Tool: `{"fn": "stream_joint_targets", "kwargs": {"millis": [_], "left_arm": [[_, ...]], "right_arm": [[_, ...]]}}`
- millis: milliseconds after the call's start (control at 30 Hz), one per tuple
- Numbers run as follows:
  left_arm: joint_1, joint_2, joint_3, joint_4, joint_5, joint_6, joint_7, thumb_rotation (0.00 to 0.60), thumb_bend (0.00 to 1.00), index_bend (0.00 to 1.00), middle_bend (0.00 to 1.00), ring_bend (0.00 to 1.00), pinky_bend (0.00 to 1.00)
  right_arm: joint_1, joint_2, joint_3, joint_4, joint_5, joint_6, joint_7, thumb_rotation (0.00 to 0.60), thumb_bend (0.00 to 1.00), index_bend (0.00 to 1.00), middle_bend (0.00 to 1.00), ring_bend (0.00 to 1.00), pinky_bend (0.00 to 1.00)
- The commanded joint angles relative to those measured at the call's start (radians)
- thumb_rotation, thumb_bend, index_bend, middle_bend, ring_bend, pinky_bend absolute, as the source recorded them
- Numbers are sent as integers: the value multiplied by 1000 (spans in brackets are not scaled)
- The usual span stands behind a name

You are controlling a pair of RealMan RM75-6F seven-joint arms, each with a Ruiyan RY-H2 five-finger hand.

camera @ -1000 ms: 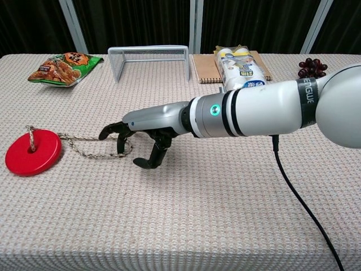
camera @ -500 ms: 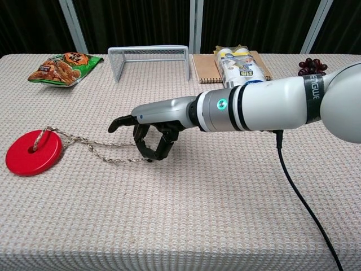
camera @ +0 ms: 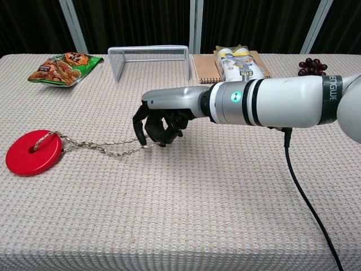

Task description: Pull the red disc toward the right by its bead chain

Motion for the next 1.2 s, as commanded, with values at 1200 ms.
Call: {"fn": "stream_joint_targets", "kwargs": {"millis": [1200], "left_arm": [[-33,-34,8,-30,7,-51,67,600,191,289,159,99,165]], "right_arm": [[-617,700,-163,-112,-192,315,528,600,1000,1000,845,933,1000]]}}
